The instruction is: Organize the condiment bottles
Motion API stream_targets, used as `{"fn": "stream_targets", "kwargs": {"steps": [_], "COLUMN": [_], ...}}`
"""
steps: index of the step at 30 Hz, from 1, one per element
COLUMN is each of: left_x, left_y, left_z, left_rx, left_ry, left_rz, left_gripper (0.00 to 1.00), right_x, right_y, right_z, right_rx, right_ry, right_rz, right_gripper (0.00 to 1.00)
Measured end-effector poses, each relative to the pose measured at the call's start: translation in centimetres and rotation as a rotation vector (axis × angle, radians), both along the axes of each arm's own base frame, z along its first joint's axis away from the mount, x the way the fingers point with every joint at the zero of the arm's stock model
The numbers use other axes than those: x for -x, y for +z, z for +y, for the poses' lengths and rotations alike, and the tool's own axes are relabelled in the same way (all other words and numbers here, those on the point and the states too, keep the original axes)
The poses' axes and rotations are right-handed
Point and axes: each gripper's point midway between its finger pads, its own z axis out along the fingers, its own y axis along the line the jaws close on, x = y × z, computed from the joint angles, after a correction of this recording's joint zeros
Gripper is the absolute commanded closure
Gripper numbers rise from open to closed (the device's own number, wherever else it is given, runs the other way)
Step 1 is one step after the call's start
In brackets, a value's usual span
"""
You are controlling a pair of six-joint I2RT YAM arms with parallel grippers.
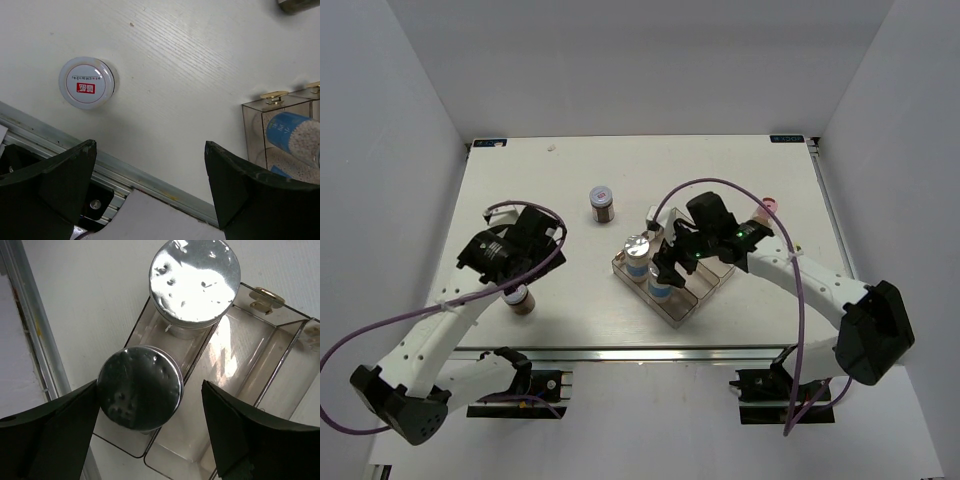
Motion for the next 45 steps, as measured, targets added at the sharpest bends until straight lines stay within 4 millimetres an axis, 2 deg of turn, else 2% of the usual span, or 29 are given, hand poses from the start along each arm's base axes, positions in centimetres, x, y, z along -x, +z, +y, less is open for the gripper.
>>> {"fn": "stream_targets", "kwargs": {"steps": [1,4,5,7,8,9,12,13,14,17,22,29,36,40,45], "left_x": [-0.1,0.4,0.7,1.2,1.4,1.4,1.5,1.5,1.5,1.6,1.1,-0.2,-1.5,-1.9,-2.2], "left_y": [-0.4,-1.9,-2.4,-3.3,-3.8,-4.0,-5.4,-5.9,-6.5,-8.0,-10.2,-12.4,-12.9,-13.2,-13.6], "left_z": [-0.1,0.0,0.1,0.2,0.3,0.4,1.0,1.6,2.1,3.5,5.0,5.8,7.1,7.7,7.7], "left_rx": [-0.001,-0.002,-0.005,-0.011,-0.014,-0.017,-0.017,-0.016,-0.011,0.003,0.045,0.056,0.056,0.054,0.058], "left_ry": [0.013,0.051,0.060,0.072,0.081,0.085,0.124,0.147,0.171,0.232,0.287,0.283,0.300,0.309,0.297], "left_rz": [0.012,0.056,0.073,0.107,0.128,0.137,0.181,0.195,0.208,0.241,0.270,0.314,0.287,0.284,0.290], "left_gripper": [0.02,0.02,0.02,0.02,0.02,0.02,0.02,0.02,0.02,0.02,0.02,0.02,0.03,0.11,0.17], "right_x": [0.1,-0.1,-0.3,-1.0,-1.3,-1.9,-3.3,-3.5,-3.7,-4.2,-4.6,-4.8,-5.2,-5.3,-5.6], "right_y": [0.4,2.1,2.7,3.6,3.8,4.0,3.9,3.8,3.7,3.8,3.8,4.0,4.0,3.8,3.4], "right_z": [-0.2,-1.2,-1.8,-3.1,-3.8,-4.8,-6.9,-7.3,-7.6,-8.2,-8.8,-9.1,-9.7,-9.8,-9.8], "right_rx": [-0.004,-0.031,-0.044,-0.065,-0.072,-0.076,-0.076,-0.075,-0.076,-0.089,-0.105,-0.123,-0.130,-0.127,-0.121], "right_ry": [-0.003,-0.030,-0.047,-0.088,-0.114,-0.148,-0.227,-0.242,-0.254,-0.275,-0.289,-0.296,-0.324,-0.331,-0.334], "right_rz": [-0.005,-0.027,-0.033,-0.054,-0.050,-0.048,-0.037,-0.032,-0.026,-0.019,-0.003,0.008,0.016,0.024,0.037], "right_gripper": [0.18,0.36,0.59,0.82,0.88,0.88,0.71,0.59,0.53,0.39,0.36,0.35,0.35,0.34,0.34]}}
